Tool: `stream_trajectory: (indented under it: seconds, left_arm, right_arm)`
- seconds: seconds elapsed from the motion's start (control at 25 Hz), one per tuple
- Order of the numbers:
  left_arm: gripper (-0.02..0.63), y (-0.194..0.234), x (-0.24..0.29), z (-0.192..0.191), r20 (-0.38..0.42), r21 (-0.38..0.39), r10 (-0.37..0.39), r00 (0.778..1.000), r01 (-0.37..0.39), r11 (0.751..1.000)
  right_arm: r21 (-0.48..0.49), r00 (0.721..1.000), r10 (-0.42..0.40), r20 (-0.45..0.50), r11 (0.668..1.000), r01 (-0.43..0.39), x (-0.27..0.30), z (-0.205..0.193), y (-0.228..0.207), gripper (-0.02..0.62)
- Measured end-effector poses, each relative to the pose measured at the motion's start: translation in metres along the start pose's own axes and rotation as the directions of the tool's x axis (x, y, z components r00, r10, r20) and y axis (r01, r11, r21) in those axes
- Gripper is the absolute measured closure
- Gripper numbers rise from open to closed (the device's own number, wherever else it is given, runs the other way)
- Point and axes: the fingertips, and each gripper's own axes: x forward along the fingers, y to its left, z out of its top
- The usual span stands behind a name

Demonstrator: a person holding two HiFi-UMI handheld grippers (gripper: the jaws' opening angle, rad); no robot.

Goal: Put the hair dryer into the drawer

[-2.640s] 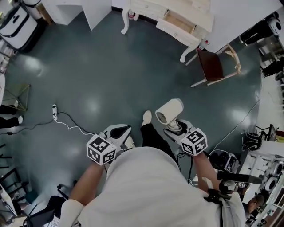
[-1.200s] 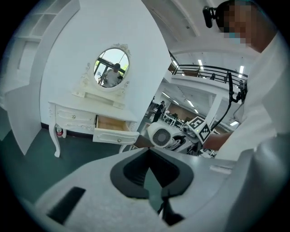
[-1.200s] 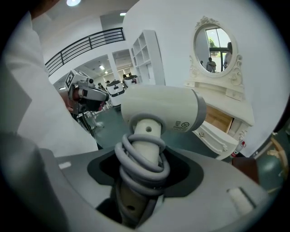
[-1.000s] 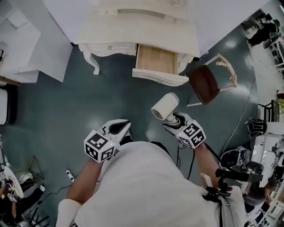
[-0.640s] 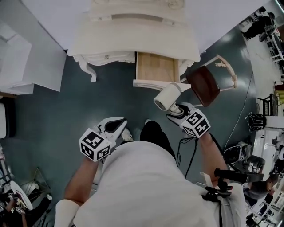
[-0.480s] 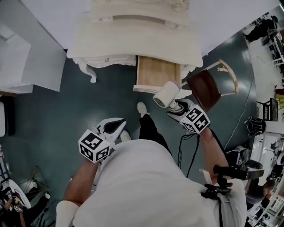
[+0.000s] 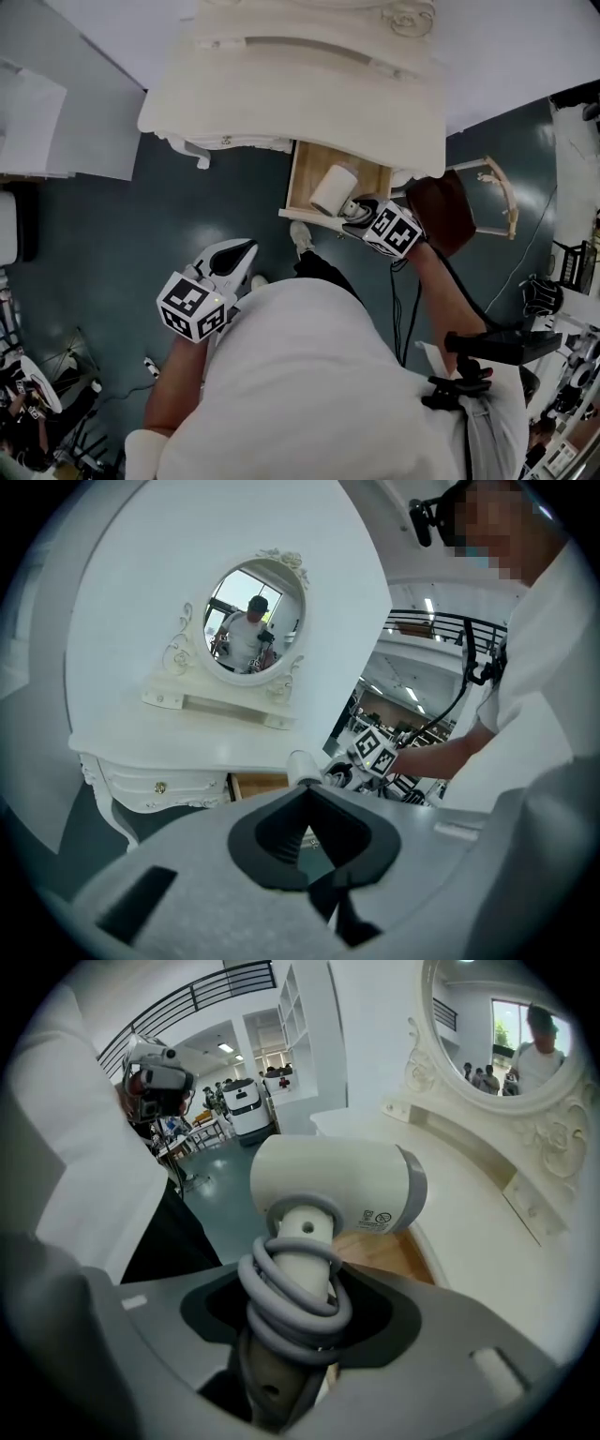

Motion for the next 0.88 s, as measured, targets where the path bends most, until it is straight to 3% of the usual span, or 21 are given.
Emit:
stream_trajectory:
  seconds: [0.36,0.88]
  left_arm:
    - [0.609,0.02,0.028,0.027,-0.006,-0.057,0.103,0.995,-0.104,0.993]
    - [0.609,0.038,0.036,0.04,-0.033,-0.108,0.214,0.976,-0.216,0.97]
  right_arm:
    - [-0.123,0.991,0.068,-0.116,0.989,-0.082,0.062,-0.017,-0.052,0.342]
    - [-0.128,0.985,0.079,-0.153,0.987,-0.099,0.134,-0.027,-0.091,0.342]
